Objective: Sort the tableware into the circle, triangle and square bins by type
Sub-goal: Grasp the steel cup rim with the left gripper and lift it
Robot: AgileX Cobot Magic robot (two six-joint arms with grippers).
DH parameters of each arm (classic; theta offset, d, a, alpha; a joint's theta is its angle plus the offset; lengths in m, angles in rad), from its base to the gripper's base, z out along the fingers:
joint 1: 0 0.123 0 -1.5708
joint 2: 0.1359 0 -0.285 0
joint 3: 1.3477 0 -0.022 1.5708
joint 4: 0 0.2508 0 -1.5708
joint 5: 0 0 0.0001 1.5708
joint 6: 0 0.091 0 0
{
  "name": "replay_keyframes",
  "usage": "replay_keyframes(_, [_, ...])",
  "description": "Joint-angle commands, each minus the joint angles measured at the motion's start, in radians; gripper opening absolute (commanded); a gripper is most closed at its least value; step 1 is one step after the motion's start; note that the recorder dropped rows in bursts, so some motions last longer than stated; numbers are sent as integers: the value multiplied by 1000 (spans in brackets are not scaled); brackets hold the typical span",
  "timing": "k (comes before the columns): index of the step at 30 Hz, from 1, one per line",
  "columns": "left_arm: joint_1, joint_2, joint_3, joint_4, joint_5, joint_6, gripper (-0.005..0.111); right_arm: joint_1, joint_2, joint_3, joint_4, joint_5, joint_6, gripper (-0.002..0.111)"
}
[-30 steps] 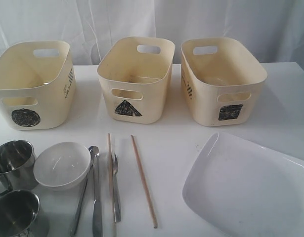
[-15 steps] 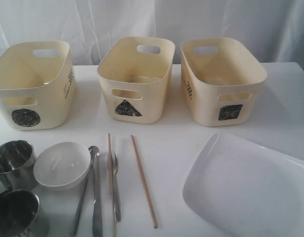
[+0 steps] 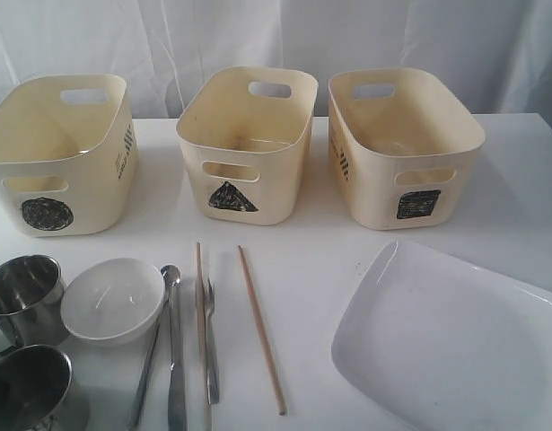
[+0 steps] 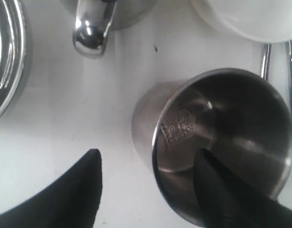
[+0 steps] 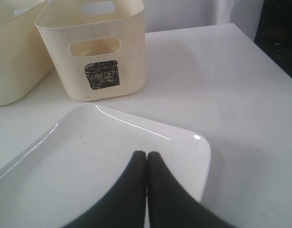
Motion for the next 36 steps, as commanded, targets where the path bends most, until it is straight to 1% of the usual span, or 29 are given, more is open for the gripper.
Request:
replay_keyframes(1, [-5,-6,9,-25,3,34,59,5,-5,-3,-2,-15,0,0])
replay_keyframes(8, [-5,-6,9,-97,2,34,59,5,-5,-3,-2,-15,0,0])
replay_keyframes(22, [-5,-2,13,-94,-55,38,59,5,-5,-3,-2,-15,0,0])
replay_keyframes(34, [-5,105,32,-125,-86,60,59,5,-5,-3,-2,-15,0,0])
replay_keyframes(36, [-5,120,32,-125,-94,60,56,5,-5,-3,-2,-15,0,0])
